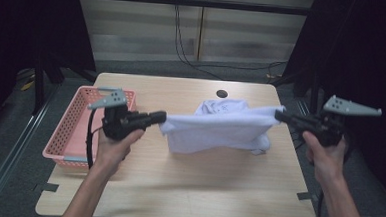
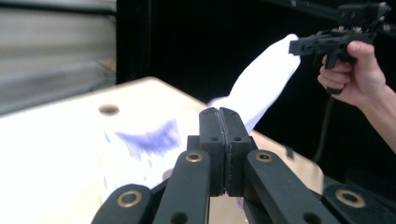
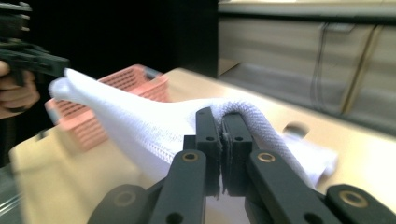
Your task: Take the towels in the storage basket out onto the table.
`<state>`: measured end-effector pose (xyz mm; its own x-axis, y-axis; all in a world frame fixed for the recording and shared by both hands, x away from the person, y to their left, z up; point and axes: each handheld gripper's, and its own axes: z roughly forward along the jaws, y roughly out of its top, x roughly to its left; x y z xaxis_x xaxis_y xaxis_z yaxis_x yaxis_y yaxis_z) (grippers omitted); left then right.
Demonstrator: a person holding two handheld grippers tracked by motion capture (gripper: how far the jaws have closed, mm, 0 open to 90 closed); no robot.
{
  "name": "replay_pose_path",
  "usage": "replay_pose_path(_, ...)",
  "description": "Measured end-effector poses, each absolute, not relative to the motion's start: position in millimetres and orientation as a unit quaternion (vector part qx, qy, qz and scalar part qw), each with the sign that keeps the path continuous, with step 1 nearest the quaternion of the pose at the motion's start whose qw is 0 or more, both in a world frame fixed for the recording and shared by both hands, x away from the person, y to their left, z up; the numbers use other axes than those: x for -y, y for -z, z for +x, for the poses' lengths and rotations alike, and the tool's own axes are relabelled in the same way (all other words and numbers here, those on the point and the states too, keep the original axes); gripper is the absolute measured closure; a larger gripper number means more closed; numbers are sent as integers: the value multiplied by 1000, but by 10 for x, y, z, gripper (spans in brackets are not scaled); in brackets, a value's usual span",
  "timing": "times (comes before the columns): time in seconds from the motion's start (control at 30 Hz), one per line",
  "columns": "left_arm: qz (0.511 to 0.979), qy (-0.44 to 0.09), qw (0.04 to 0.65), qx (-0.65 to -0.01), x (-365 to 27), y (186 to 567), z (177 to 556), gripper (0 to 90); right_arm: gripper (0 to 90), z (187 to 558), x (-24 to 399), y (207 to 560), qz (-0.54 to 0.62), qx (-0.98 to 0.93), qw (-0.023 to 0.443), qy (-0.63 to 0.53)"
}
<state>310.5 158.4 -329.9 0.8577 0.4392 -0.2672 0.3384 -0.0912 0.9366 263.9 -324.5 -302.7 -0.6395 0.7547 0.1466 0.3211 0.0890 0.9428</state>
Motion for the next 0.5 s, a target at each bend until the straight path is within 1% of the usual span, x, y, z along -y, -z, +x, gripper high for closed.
replay_pose_path(0.03,745,-24,612,-263,-1590,3486,2978,895,875,2546,3251,3107,380,-714,186,-558)
replay_pose_path(0.07,745,-24,612,-263,-1590,3486,2978,895,875,2448,3252,3187,382,-718,184,-552)
replay_pose_path(0.1,758,-13,597,-263,-1579,3676,2866,895,875,2347,3250,3274,384,-722,176,-548)
replay_pose_path(0.13,758,-13,597,-263,-1579,3676,2866,894,874,2247,3243,3363,388,-727,171,-540)
replay_pose_path(0.17,770,3,580,-266,-1563,3846,2760,894,874,2145,3237,3452,390,-732,169,-532)
replay_pose_path(0.23,777,22,571,-263,-1577,4002,2646,894,875,1941,3238,3644,399,-736,154,-525)
replay_pose_path(0.27,777,22,571,-263,-1577,4002,2646,894,874,1840,3241,3736,401,-738,151,-521)
replay_pose_path(0.3,779,35,566,-266,-1601,4113,2531,894,873,1743,3246,3829,400,-739,140,-523)
replay_pose_path(0.4,779,55,566,-263,-1658,4216,2309,894,866,1471,3208,4071,409,-740,115,-521)
replay_pose_path(0.43,779,55,566,-263,-1658,4216,2309,893,866,1471,3208,4071,409,-740,115,-521)
replay_pose_path(0.47,784,57,560,-262,-1685,4239,2244,893,838,1353,3174,4154,409,-749,109,-510)
replay_pose_path(0.5,785,60,558,-262,-1706,4262,2195,891,792,1285,3163,4197,414,-752,100,-504)
